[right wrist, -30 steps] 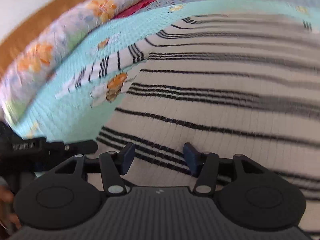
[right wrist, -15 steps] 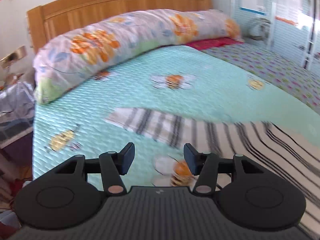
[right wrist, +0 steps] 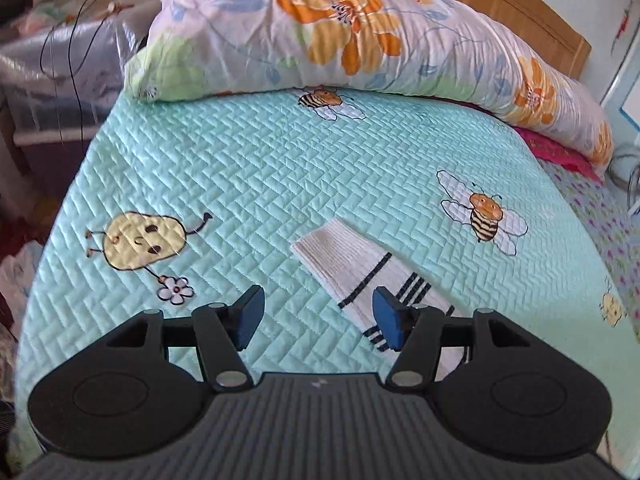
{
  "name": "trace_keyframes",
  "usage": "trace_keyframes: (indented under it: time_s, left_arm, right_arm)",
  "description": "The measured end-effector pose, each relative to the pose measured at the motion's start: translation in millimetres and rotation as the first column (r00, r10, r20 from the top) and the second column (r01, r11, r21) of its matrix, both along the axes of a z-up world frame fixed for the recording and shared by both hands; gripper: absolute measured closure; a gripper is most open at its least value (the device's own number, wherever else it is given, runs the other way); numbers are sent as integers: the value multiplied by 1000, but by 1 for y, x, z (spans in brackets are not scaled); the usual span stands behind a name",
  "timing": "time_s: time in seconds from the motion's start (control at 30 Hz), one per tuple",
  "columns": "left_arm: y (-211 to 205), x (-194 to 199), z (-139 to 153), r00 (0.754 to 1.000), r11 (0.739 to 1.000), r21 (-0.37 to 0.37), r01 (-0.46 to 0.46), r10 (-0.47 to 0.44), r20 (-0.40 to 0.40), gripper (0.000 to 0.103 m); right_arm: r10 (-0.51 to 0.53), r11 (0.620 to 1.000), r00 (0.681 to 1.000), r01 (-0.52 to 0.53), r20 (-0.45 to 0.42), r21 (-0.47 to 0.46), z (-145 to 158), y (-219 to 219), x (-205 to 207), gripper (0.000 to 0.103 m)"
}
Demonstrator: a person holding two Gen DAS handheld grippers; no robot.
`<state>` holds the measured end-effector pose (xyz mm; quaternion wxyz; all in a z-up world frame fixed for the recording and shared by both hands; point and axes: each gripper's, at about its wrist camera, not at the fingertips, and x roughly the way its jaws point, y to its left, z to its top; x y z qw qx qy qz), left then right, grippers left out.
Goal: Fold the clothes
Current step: 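Close the left gripper on the sweater edge while the right gripper moves to the white cuff, then grasp the white ribbed sleeve cuff with the right gripper while the left gripper holds the sweater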
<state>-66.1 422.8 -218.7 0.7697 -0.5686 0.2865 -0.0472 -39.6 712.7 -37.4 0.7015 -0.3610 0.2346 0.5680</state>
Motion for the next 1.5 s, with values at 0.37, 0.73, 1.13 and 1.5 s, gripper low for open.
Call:
trace_keyframes:
  time_s: [0.37, 0.73, 1.13, 1.5]
  left_arm:
    - [4, -5, -6, 1000, 997, -82, -18, 19, 18, 85]
    - [7, -13, -12, 997, 991, -126, -31, 39, 59, 78]
    - [-12, -21, 6, 987, 1000, 11, 3, -4, 160, 43]
    - [-10, -30, 2, 987, 1000, -9, -4, 5, 162, 43]
  right_arm:
    - [131, 987, 979, -114, 157, -115, -57, 54, -10, 43]
    - [142, 980, 895, -66, 423, -188, -110, 94, -23, 36]
    - [167, 984, 908, -128, 385, -126, -110, 83, -12, 31]
    - [100, 995, 885, -74, 454, -74, -118, 98, -15, 27]
